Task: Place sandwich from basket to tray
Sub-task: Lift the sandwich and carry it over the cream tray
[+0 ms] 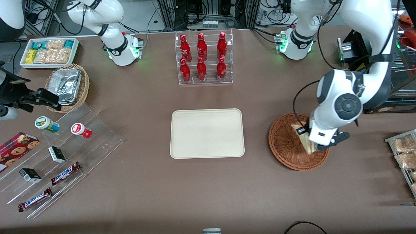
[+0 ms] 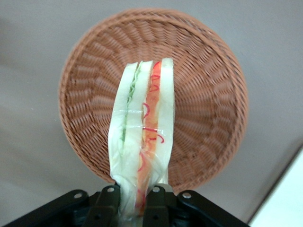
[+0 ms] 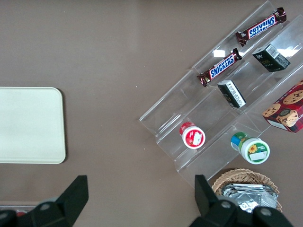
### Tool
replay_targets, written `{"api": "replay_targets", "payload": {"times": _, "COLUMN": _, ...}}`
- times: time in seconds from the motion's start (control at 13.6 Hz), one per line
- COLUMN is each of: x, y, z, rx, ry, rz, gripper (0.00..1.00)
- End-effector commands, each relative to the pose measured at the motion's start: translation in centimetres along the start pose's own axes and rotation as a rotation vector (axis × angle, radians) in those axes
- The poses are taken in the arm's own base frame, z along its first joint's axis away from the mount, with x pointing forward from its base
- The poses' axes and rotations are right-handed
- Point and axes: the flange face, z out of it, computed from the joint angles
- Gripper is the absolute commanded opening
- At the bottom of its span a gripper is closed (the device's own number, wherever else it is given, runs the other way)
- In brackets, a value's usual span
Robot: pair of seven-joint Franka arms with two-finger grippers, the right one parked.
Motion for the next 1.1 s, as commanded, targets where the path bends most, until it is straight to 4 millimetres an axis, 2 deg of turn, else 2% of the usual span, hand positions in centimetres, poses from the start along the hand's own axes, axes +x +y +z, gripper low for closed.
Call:
{"api": "replay_targets", "payload": {"times": 0.0, "x": -2.8, "y": 3.1, "z": -0.5, "rx": 0.041, "ry": -0.008, "rz": 0.169, "gripper": 0.00}}
{"api": "replay_targets", "payload": {"times": 0.59, "x": -10.7, "y": 12.8, "z": -1.1, "rx": 0.043, "ry": 0.011, "rz": 0.382, "gripper": 0.00}}
{"api": "replay_targets", "payload": {"times": 0.73, "x": -11.6, "y": 15.2, "z": -1.3, "rx": 0.007, "ry": 0.001, "rz": 0.401, "gripper": 0.00}}
{"api": "replay_targets", "payload": {"times": 1.03, "x": -14.0, "y": 20.6, "z": -0.3, "rx": -0.022, "ry": 0.000, "rz": 0.456, "gripper": 0.00}}
